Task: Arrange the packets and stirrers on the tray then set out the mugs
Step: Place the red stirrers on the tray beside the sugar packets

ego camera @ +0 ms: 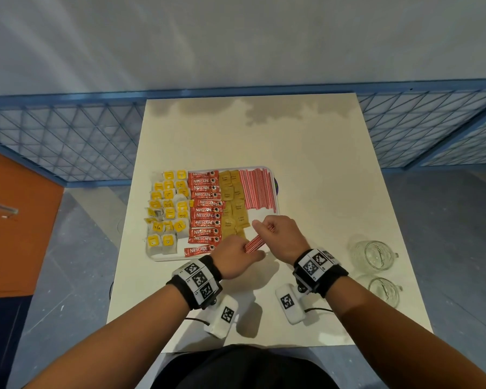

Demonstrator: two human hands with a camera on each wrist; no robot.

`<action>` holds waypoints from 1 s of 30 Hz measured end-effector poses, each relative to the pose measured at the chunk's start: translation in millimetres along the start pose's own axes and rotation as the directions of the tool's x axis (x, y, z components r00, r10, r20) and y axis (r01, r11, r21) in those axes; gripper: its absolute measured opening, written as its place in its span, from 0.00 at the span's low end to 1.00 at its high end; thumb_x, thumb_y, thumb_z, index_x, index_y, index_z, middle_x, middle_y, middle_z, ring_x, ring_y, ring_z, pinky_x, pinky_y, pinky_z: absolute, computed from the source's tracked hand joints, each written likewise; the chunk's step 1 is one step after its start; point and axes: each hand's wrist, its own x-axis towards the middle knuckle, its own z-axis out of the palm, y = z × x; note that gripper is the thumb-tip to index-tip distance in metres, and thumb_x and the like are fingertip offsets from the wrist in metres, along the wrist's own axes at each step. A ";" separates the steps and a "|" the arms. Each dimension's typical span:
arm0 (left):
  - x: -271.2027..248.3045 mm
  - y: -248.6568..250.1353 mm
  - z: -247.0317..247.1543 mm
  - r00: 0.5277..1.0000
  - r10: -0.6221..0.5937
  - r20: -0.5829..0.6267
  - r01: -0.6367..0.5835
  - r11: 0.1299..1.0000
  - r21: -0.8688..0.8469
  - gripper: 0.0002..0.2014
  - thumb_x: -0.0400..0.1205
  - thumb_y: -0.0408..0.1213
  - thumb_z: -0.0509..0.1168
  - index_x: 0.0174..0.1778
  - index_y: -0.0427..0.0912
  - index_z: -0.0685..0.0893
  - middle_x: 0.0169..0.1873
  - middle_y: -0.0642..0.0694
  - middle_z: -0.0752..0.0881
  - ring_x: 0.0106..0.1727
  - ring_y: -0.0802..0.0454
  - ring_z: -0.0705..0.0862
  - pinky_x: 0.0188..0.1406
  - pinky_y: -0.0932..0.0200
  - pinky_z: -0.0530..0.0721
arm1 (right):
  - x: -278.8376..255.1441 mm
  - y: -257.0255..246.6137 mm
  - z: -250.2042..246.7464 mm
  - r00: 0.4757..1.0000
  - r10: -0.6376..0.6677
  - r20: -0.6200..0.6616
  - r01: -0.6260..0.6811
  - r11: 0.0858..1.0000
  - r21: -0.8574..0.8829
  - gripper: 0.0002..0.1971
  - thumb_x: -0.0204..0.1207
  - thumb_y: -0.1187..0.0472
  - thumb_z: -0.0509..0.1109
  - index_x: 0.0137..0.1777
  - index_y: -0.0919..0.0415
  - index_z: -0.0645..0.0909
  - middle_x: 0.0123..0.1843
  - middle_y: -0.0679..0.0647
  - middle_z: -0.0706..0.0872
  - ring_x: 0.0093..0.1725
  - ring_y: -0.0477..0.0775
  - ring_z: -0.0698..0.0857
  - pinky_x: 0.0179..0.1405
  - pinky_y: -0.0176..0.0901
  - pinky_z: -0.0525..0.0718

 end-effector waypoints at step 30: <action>44.1 10.1 0.3 0.995 -0.004 0.099 0.037 0.943 -0.332 0.09 0.92 0.41 0.55 0.51 0.40 0.75 0.39 0.46 0.85 0.32 0.55 0.84 0.29 0.61 0.83 | 69.1 19.0 -20.6 0.948 0.105 0.300 -0.118 0.993 0.025 0.25 0.83 0.47 0.72 0.31 0.66 0.77 0.27 0.57 0.73 0.27 0.53 0.69 0.28 0.44 0.67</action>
